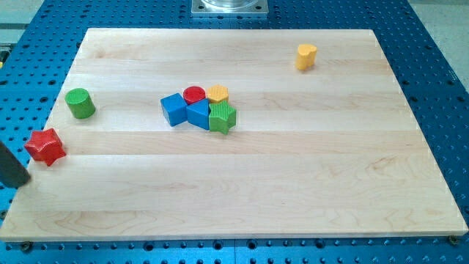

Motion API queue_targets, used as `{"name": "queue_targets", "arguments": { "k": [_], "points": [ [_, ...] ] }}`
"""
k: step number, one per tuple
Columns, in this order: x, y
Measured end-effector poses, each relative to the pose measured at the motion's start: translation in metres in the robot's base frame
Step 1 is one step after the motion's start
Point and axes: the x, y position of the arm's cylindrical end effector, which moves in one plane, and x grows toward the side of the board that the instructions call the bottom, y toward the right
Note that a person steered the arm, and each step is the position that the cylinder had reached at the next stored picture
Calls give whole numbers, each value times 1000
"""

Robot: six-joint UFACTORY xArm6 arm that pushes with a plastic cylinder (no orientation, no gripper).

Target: Move the red star along with the green circle towards the right side

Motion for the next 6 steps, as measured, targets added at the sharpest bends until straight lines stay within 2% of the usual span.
{"name": "queue_targets", "arguments": {
  "k": [1, 2, 3, 4, 5, 6],
  "points": [
    [-46, 66],
    [-64, 24],
    [-60, -1],
    [-110, 32],
    [-104, 131],
    [-104, 55]
  ]
}}
